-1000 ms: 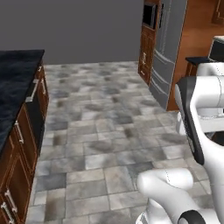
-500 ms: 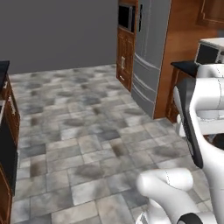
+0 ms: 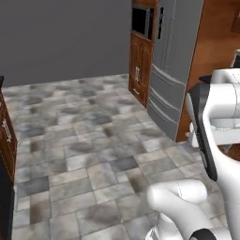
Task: Take the pizza cutter from the drawer on the left and place it on the dining counter for cutting.
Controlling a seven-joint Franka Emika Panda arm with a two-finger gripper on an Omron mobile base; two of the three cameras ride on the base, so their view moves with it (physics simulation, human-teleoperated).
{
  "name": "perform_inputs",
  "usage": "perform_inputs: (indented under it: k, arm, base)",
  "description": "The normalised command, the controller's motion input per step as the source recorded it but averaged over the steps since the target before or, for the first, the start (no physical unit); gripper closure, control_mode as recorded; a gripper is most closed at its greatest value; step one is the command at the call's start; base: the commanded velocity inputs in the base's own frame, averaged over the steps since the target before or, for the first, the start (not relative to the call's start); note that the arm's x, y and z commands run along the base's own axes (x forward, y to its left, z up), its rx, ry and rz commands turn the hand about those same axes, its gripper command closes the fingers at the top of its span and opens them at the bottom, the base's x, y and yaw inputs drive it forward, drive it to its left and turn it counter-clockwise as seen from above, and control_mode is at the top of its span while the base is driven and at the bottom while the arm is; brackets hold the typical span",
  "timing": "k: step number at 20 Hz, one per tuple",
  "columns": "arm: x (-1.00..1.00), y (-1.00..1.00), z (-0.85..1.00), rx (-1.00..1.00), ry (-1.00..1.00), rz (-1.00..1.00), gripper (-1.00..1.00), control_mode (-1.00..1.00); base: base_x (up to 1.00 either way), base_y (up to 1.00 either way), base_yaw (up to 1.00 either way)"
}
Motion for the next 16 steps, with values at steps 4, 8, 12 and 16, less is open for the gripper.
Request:
perform_inputs:
  k: [4,8,12,16]
  arm:
    - [0.0,0.0,0.0,0.0,0.0,0.0,1.0,1.0]
    - [0.0,0.0,0.0,0.0,0.0,0.0,1.0,1.0]
    - [0.0,0.0,0.0,0.0,0.0,0.0,1.0,1.0]
    - [0.0,0.0,0.0,0.0,0.0,0.0,1.0,1.0]
  base:
    - [1.0,0.0,0.0]
    - [1.0,0.0,0.0]
    - [1.0,0.0,0.0]
    - [1.0,0.0,0.0]
